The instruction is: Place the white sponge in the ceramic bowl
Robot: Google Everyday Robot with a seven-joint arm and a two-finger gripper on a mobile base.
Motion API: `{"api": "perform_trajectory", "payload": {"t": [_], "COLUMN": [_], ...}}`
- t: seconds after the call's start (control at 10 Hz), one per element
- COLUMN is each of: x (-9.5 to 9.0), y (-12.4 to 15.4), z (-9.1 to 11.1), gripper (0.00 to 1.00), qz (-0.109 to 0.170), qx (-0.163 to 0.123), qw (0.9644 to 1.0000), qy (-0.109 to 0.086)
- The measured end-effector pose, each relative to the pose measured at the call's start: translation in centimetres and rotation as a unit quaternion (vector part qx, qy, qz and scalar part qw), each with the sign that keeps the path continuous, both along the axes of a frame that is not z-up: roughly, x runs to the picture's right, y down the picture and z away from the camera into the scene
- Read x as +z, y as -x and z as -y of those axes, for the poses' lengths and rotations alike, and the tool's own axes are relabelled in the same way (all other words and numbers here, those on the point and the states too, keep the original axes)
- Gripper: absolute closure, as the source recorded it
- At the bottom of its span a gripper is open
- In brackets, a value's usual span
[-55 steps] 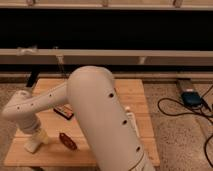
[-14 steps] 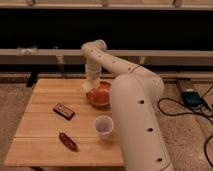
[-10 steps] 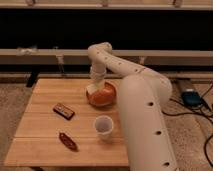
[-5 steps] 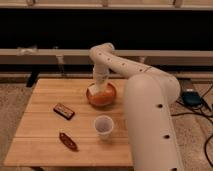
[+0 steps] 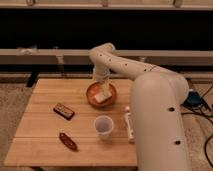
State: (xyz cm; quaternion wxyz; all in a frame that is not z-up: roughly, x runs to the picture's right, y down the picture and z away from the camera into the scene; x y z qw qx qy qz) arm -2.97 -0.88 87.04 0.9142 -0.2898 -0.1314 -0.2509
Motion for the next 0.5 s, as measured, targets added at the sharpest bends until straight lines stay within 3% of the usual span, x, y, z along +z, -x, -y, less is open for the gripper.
{"api": "perform_trajectory", "payload": {"t": [0.3,0.5], "x": [-4.3,-5.0], "y": [2.5,2.9], "z": [0.5,0.4], "gripper": [0.20,0.20], "qz": [0.036,0.043], "qx": [-0.023,-0.028], "qw": [0.9989,0.9984], "qy": [-0.021,-0.025]}}
